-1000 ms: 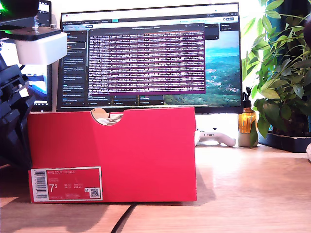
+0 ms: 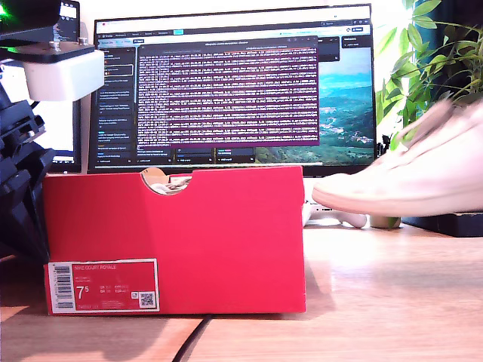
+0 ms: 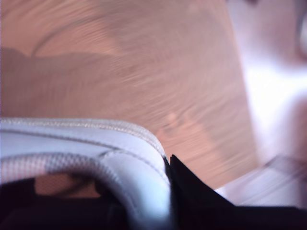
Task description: Pack the white shoes by picking the first shoe and placing it inside the red shoebox, left side, then picking and rotating the second shoe and placing it in the shoebox
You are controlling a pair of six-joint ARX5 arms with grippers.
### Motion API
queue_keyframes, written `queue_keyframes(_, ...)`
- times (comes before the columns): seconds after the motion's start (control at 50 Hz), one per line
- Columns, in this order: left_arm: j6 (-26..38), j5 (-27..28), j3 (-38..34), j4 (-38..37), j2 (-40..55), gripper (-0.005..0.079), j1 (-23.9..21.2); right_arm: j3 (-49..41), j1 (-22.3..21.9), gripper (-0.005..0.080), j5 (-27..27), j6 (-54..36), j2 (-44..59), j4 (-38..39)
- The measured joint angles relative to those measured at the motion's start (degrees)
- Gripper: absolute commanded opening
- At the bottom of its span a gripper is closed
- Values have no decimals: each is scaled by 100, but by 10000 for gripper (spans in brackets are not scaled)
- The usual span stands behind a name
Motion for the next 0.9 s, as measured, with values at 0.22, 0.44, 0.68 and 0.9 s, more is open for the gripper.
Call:
queue_keyframes(0.22, 0, 0, 0, 2, 0, -16, 0, 966, 59, -13, -1296, -1899, 0, 940)
queue_keyframes(0.44, 0, 0, 0, 2, 0, -16, 0, 1419, 520, -13, -2695, -3510, 0, 2002)
queue_keyframes(0.68, 0, 0, 0, 2, 0, -16, 0, 1419, 1349, -13, -3405, -4424, 13, 3523)
queue_keyframes(0.9, 0, 0, 0, 2, 0, -16, 0, 1419, 1836, -13, -3440, -5193, 396, 4839)
